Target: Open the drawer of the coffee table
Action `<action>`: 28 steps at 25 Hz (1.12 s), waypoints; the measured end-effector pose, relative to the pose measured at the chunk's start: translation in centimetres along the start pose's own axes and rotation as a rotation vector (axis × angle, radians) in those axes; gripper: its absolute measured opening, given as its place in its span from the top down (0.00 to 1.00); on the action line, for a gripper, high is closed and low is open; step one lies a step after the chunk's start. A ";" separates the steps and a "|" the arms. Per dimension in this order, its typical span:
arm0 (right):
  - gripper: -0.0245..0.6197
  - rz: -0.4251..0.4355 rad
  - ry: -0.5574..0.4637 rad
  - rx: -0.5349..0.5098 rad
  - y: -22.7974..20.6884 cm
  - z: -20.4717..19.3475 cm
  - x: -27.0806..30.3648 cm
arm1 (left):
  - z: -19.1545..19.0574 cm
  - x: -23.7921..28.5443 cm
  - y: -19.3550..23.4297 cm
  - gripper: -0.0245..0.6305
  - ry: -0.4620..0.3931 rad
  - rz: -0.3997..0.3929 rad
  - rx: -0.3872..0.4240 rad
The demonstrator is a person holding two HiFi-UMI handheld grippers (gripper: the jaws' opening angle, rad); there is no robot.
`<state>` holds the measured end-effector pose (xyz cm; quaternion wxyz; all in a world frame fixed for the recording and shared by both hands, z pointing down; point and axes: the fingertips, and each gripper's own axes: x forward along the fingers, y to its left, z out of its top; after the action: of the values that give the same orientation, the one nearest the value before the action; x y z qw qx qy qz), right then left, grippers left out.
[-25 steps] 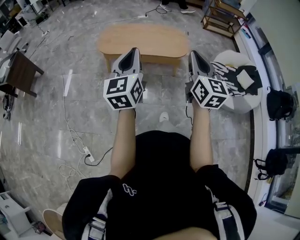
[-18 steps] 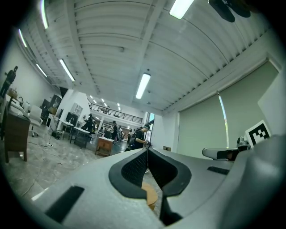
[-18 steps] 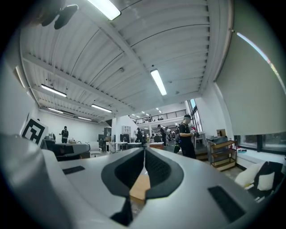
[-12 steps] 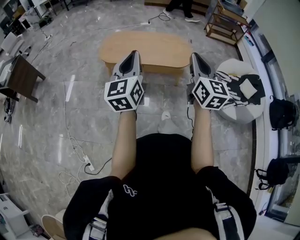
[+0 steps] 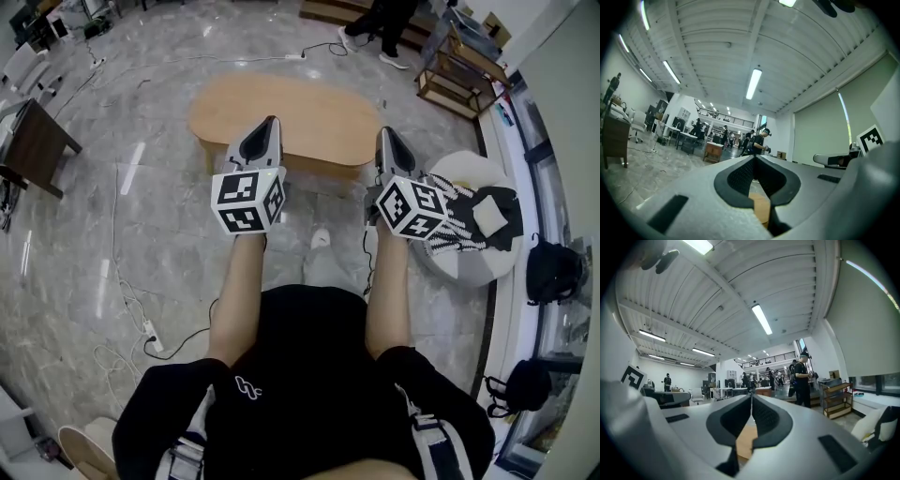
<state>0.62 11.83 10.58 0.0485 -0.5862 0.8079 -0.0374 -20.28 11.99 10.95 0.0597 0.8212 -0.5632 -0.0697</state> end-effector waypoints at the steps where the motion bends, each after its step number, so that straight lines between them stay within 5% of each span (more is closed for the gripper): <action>1: 0.94 -0.002 -0.002 0.002 -0.9 -0.1 0.9 | -0.3 1.3 -0.2 0.95 0.005 0.003 0.006; 15: 0.94 0.017 0.054 0.074 -16.2 -4.1 13.6 | -6.4 21.1 -4.0 0.95 0.109 0.018 0.048; 28: 0.94 0.086 0.022 0.111 -26.8 -0.4 25.2 | -3.9 36.1 -6.6 0.95 0.097 0.041 0.154</action>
<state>18.07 -20.43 13.20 0.0738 -0.5469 0.8294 -0.0864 -0.68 -19.24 11.89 0.0252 0.8140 -0.5801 0.0150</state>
